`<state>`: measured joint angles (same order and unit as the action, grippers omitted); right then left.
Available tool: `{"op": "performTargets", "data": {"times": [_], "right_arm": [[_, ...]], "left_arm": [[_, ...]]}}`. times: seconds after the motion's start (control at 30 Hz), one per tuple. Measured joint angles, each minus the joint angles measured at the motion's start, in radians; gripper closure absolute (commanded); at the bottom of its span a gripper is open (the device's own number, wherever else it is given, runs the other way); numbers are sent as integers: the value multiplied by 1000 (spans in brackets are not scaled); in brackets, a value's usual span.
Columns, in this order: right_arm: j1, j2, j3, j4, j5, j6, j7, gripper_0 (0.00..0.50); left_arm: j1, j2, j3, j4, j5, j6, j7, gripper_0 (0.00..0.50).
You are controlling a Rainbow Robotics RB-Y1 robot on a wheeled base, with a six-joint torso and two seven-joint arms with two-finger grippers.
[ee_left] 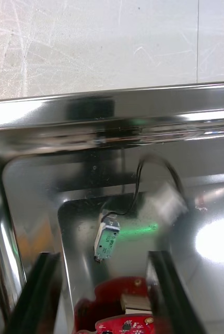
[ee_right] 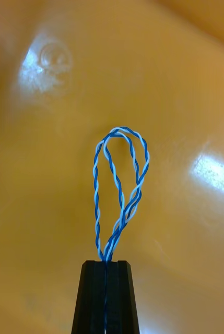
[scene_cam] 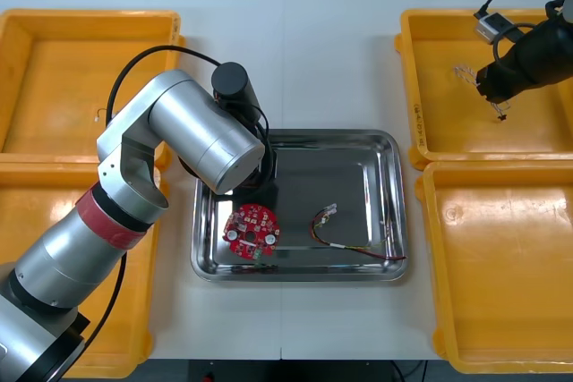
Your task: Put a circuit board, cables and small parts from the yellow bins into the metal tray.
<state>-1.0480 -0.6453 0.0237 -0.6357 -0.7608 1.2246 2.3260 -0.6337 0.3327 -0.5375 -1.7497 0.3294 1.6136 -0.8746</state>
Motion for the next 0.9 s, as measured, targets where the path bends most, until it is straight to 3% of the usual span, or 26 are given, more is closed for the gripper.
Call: {"op": "performTargets", "data": {"times": [0.27, 0.57, 0.9], "right_arm": [[1, 0, -102, -112, 104, 168, 0, 500], [1, 0, -172, -216, 174, 355, -3, 500], [2, 0, -216, -388, 248, 574, -38, 500]], "left_arm": [[0, 0, 0, 0, -2, -1, 0, 0], [0, 5, 2, -4, 0, 0, 0, 0], [-25, 25, 104, -89, 90, 198, 0, 0]]}}
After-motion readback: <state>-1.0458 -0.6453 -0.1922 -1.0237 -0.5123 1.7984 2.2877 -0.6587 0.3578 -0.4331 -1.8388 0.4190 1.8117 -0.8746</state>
